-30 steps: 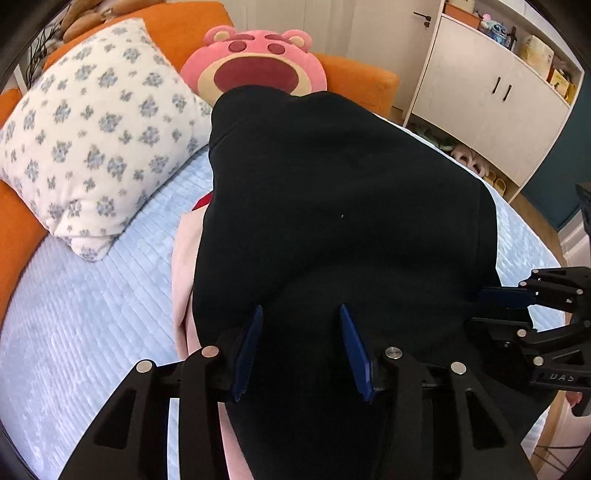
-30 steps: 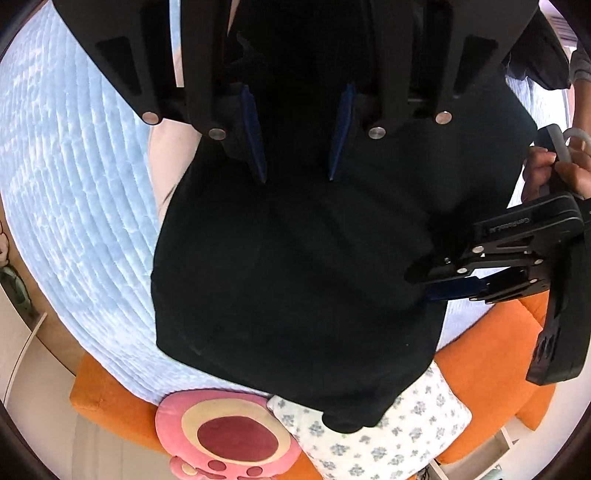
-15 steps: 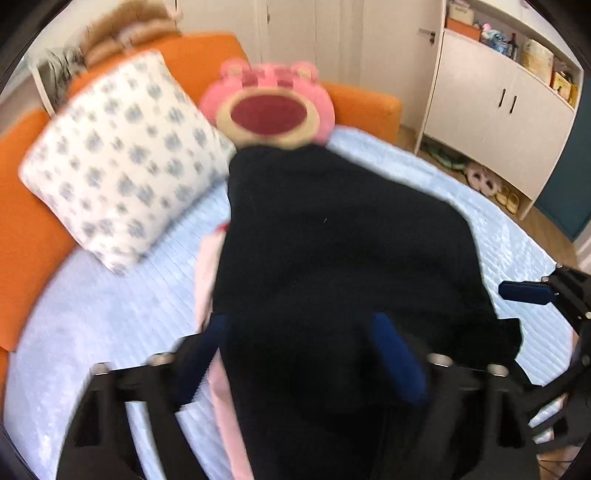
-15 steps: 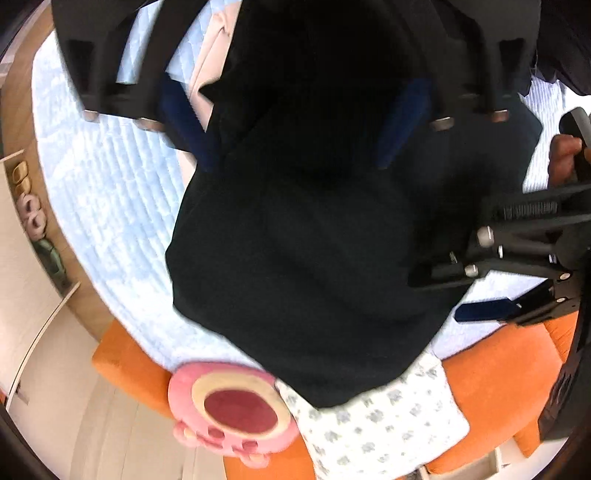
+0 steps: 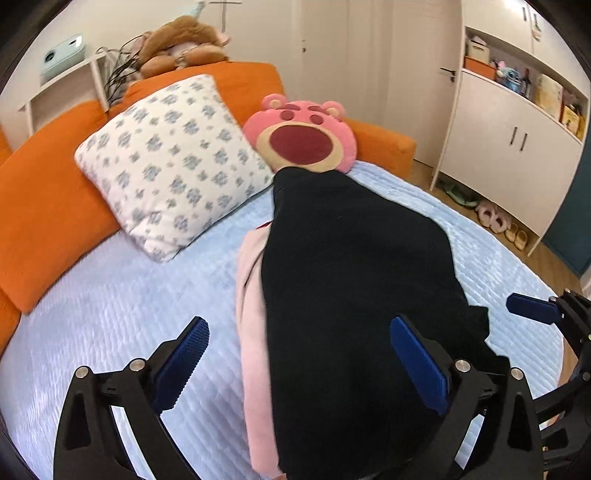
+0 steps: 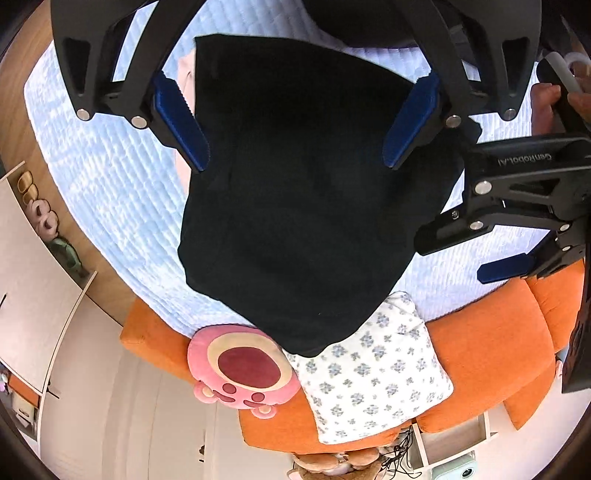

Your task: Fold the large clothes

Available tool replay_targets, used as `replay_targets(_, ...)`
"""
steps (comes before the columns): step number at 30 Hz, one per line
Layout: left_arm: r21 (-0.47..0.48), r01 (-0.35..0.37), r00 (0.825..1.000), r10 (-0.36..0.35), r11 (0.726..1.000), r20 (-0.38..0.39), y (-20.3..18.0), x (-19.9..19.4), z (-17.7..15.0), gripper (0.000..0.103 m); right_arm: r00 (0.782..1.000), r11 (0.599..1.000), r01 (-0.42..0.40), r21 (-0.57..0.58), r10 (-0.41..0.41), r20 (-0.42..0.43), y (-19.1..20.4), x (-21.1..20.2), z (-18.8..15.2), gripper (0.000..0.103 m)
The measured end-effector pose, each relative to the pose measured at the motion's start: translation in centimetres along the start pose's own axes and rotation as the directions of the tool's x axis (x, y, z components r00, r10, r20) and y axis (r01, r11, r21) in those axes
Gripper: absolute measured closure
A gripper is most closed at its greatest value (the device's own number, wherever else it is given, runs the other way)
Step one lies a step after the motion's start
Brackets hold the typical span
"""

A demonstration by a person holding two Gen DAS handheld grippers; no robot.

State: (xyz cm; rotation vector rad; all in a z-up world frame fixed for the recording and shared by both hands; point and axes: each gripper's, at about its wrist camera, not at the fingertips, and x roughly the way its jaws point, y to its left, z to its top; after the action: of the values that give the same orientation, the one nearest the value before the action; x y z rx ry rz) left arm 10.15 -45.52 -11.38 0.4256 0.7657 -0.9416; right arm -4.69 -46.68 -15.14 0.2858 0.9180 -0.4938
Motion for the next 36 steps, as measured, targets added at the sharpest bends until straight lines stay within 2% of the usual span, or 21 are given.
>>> replay_targets(7,-0.036,-0.061,0.998,0.062,0.997,0.016,0.0,-0.7,-1.3,0.003,0.998,0.998,0.019,0.062,-0.022,0.052,0.4,-0.9,-1.4,0.009)
replay_targets(12,-0.056,-0.072,0.996,0.075,0.996,0.054,-0.4,-0.9,-1.6,0.003,0.994,0.995,0.038,0.089,-0.047,0.097,0.3,-1.0,-2.1,0.009)
replay_targets(18,-0.074,-0.101,0.989,0.108,0.992,0.1,-1.2,-1.3,-1.5,0.003,0.988,0.996,0.046,0.071,-0.056,0.141,0.1,-1.1,-2.4,0.009)
replay_targets(36,-0.072,-0.111,0.987,0.119,0.991,0.112,-2.2,-0.8,-1.0,0.003,0.988,0.995,0.049,0.084,-0.061,0.142,-0.6,-0.6,-2.5,0.009)
